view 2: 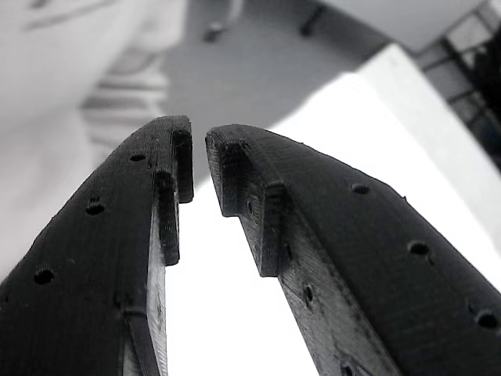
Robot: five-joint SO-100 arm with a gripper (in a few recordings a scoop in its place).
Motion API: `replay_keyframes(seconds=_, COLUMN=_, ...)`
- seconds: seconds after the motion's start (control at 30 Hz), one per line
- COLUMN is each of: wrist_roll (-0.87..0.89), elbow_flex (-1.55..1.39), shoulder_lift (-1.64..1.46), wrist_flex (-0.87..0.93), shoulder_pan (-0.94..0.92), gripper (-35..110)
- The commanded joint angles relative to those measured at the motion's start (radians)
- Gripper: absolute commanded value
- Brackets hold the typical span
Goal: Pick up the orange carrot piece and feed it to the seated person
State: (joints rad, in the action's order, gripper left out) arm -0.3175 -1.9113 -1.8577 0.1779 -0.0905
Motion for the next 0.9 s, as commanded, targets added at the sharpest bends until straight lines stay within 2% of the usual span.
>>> replay_keyframes(seconds=0.0, wrist_roll=0.063, elbow_flex=-0.153, shoulder_lift=-0.268, wrist_flex=-0.008, shoulder_pan=0.011, gripper=-2)
replay_keyframes(seconds=0.2, wrist_roll=0.291, elbow_flex=-0.698, shoulder_lift=-0.805, wrist_flex=-0.005, shoulder_pan=0.058, gripper=-2)
replay_keyframes(seconds=0.37, wrist_roll=0.370, elbow_flex=-1.009, shoulder_lift=-1.193, wrist_flex=-0.003, shoulder_pan=0.069, gripper=-2)
replay_keyframes(seconds=0.53, wrist_roll=0.380, elbow_flex=-1.132, shoulder_lift=-1.327, wrist_flex=-0.002, shoulder_pan=0.071, gripper=-2)
replay_keyframes(seconds=0.87, wrist_roll=0.382, elbow_flex=-1.137, shoulder_lift=-1.356, wrist_flex=0.008, shoulder_pan=0.072, gripper=-2)
